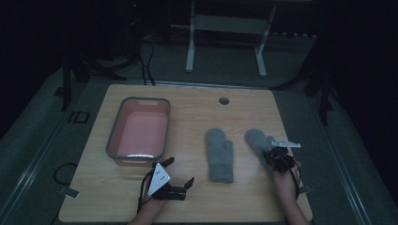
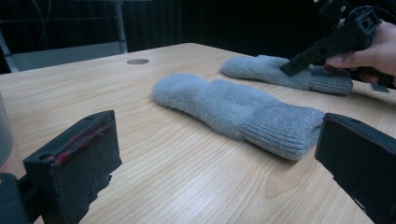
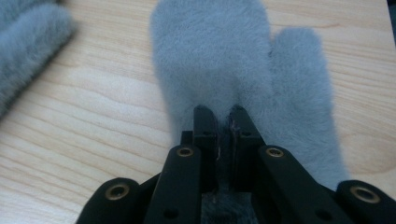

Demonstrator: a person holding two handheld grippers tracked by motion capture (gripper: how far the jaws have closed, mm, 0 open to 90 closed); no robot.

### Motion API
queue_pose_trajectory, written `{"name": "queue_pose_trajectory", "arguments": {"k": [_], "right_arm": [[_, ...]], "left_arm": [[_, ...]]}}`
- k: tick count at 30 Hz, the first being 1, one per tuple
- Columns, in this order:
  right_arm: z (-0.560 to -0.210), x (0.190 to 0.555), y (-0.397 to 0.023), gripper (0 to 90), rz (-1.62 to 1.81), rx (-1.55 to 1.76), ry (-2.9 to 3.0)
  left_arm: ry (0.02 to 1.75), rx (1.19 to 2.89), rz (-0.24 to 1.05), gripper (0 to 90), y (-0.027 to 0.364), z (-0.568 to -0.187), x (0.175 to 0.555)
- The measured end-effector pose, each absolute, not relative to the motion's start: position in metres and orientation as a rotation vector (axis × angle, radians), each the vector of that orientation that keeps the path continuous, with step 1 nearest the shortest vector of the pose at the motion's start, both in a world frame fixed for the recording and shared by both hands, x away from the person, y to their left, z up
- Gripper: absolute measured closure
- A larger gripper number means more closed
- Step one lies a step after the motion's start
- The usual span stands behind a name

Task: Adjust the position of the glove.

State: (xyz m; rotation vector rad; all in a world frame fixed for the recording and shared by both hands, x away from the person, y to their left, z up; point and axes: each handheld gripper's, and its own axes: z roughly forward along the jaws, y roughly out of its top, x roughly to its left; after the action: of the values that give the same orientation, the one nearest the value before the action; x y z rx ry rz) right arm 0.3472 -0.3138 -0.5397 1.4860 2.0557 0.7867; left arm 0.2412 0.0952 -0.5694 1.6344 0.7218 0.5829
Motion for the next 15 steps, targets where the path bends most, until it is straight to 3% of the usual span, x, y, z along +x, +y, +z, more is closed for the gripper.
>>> {"name": "queue_pose_trajectory", "arguments": {"k": [4,8,15], "right_arm": [[-0.539,0.347,-0.311,79.8,0.798,1.478,2.057],[-0.532,0.347,-0.318,55.1,0.908,1.466,2.105],[-0.510,0.347,-0.344,42.7,1.016,1.317,2.172]], "left_arm": [[0.722,1.634,0.582,0.2,0.095,-0.569,0.241],[0.723,1.634,0.580,0.2,0.095,-0.569,0.241],[0.721,1.634,0.577,0.2,0.095,-0.569,0.242]]}}
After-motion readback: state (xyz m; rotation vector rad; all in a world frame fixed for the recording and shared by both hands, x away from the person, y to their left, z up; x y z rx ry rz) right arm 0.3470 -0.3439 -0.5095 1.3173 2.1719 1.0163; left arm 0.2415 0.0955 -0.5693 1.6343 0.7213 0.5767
